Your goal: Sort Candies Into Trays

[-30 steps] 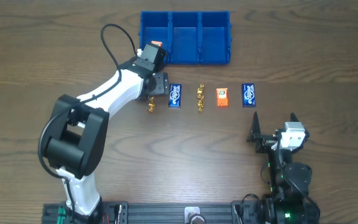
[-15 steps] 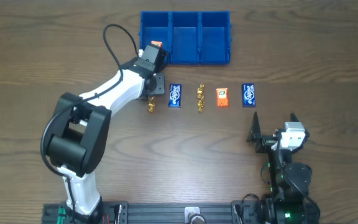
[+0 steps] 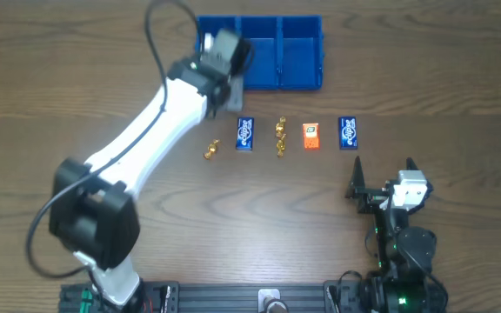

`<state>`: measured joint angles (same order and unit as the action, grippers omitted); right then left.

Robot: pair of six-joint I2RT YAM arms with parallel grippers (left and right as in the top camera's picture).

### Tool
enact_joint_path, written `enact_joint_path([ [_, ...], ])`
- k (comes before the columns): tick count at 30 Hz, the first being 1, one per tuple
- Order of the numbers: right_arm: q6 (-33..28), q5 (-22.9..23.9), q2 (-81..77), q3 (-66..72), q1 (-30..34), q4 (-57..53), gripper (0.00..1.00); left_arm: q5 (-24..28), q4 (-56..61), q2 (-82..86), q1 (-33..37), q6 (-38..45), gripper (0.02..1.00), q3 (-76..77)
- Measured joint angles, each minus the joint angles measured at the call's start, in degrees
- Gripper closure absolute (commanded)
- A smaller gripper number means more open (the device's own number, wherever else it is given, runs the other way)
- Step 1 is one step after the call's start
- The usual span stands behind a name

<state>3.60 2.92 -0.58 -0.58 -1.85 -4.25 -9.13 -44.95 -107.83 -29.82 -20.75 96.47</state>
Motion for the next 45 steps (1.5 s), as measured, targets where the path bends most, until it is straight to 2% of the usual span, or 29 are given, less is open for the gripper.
enact_joint_path([
  [5, -0.02, 0.00, 0.00, 0.00, 0.02, 0.04, 0.001, -2.47, -1.18, -0.59, 1.51, 1.38, 0.783, 13.53],
  [10, -0.02, 0.00, 0.00, 0.00, 0.00, 0.02, 0.001, -2.29, -1.16, -9.42, 4.66, 1.75, 0.787, 20.70],
  [17, 0.00, 0.00, 0.00, 0.00, 0.00, 0.02, 0.001, 0.83, 0.33, -21.77, 8.15, 1.97, 0.779, 21.09],
  [25, -0.02, 0.00, 0.00, 0.00, 0.00, 0.02, 0.001, 2.82, 1.90, -22.58, 8.83, 2.58, 0.768, 21.11],
  [30, -0.02, 0.00, 0.00, 0.00, 0.00, 0.02, 0.001, 4.15, 1.92, -22.58, 8.81, 2.80, 0.706, 21.11],
  [33, 0.00, 0.00, 0.00, 0.00, 0.00, 0.02, 0.001, 4.42, 1.92, -22.58, 8.79, 2.80, 0.704, 21.11],
  [34, -0.02, 0.00, 0.00, 0.00, 0.00, 0.02, 0.001, 4.52, 1.92, -22.58, 8.79, 2.80, 0.687, 21.11],
  [35, 0.00, 0.00, 0.00, 0.00, 0.00, 0.02, 0.001, 4.55, 1.92, -22.58, 8.79, 2.80, 0.573, 21.11],
  [36, -0.02, 0.00, 0.00, 0.00, 0.00, 0.02, 0.003, 4.72, 1.92, -22.58, 8.76, 2.80, 0.364, 21.11],
  [37, 0.00, 0.00, 0.00, 0.00, 0.00, 0.02, 0.001, 4.74, 1.92, -22.58, 8.76, 3.19, 0.211, 21.11],
  [39, -0.02, 0.00, 0.00, 0.00, 0.00, 0.02, 0.003, 4.96, 1.95, -22.58, 8.76, 3.04, 0.018, 21.11],
  [45, 0.00, 0.00, 0.00, 0.00, 0.00, 0.02, 0.003, 5.18, 1.44, -22.56, 8.28, 2.99, 0.018, 21.11],
])
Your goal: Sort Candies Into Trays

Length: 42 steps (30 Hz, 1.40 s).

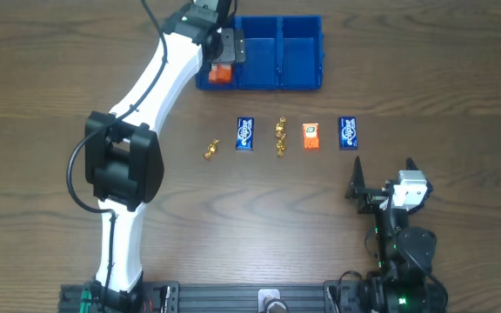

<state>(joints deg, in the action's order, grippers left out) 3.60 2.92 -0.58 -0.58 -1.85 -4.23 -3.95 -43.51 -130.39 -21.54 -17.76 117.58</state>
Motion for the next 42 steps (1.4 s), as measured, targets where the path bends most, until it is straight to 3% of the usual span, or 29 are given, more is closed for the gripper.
enact_joint_path([
  [6, -0.02, 0.00, 0.00, 0.00, 0.00, 0.00, 0.003, -2.82, -2.40, 3.50, -5.11, -2.36, 0.018, 0.00],
  [15, 0.00, 0.00, 0.00, 0.00, 0.00, 0.02, 0.001, -8.09, -7.74, 7.17, -28.28, -17.29, 0.058, 0.55],
  [18, 0.00, 0.00, 0.00, 0.00, 0.00, 0.00, 0.001, -8.28, -7.74, 4.31, -31.98, -22.32, 0.058, 0.55],
  [24, -0.02, 0.00, 0.00, 0.00, 0.00, 0.00, 0.001, -7.89, -7.21, -4.00, -33.70, -29.94, 0.091, 0.52],
  [38, -0.02, 0.00, 0.00, 0.00, 0.02, 0.00, 0.001, -4.66, -2.47, -9.44, -30.60, -31.80, 0.169, 0.46],
  [41, -0.02, 0.00, 0.00, 0.00, 0.00, 0.00, 0.001, -4.07, -2.38, -10.64, -30.53, -31.82, 0.224, 0.48],
  [42, 0.00, 0.00, 0.00, 0.00, 0.00, 0.00, 0.001, -3.96, -2.29, -10.64, -30.56, -31.80, 0.292, 0.48],
])
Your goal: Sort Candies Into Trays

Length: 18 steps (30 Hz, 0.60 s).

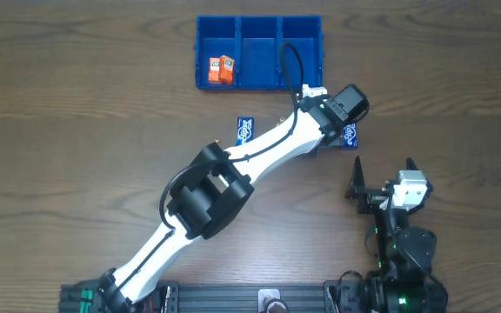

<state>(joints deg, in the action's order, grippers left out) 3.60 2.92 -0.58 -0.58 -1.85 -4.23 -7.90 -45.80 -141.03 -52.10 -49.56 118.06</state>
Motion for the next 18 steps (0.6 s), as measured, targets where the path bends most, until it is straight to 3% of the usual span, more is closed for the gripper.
enact_joint_path([
  [4, -0.02, 0.00, 0.00, 0.00, 0.00, 0.02, 0.001, 0.17, 0.09, 0.00, -0.02, -0.04, 0.595, 0.00],
  [6, -0.02, 0.00, 0.00, 0.00, 0.00, 0.00, 0.001, 0.55, 0.17, 0.00, -0.02, -0.09, 0.665, 0.00],
  [12, 0.00, 0.00, 0.00, 0.00, 0.00, 0.00, 0.001, 0.96, 0.20, 0.00, -0.02, 0.07, 0.737, 0.00],
  [18, -0.02, 0.00, 0.00, 0.00, 0.00, 0.00, 0.001, 0.94, 0.20, 0.00, -0.02, 0.31, 0.744, 0.00],
])
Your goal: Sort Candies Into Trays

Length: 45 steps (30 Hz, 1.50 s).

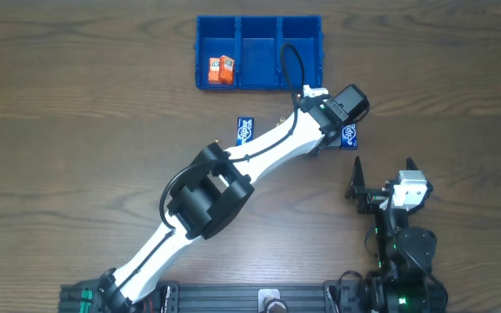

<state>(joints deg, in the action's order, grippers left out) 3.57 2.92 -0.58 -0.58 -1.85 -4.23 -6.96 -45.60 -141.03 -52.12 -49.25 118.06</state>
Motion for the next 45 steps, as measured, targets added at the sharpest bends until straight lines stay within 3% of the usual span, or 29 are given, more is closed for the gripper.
enact_joint_path([
  [10, 0.02, 0.00, 0.00, 0.00, 0.00, 0.00, 0.001, -3.21, -0.59, 7.06, 2.25, 6.54, 0.746, -0.66],
  [17, 0.00, 0.00, 0.00, 0.00, 0.00, 0.00, 0.001, -5.99, -0.46, 25.42, 16.46, 17.33, 0.757, 0.33],
  [23, 0.02, 0.00, 0.00, 0.00, 0.00, 0.00, 0.003, -5.09, -0.44, 26.64, 24.48, 22.97, 0.759, -0.50],
  [33, 0.02, 0.00, 0.00, 0.00, 0.00, 0.00, 0.001, -1.27, 6.45, 25.14, 29.20, 28.55, 0.748, -13.94],
  [45, 0.00, 0.00, 0.00, 0.00, 0.00, 0.00, 0.001, 0.13, 9.86, 22.32, 29.51, 31.32, 0.728, -14.58],
])
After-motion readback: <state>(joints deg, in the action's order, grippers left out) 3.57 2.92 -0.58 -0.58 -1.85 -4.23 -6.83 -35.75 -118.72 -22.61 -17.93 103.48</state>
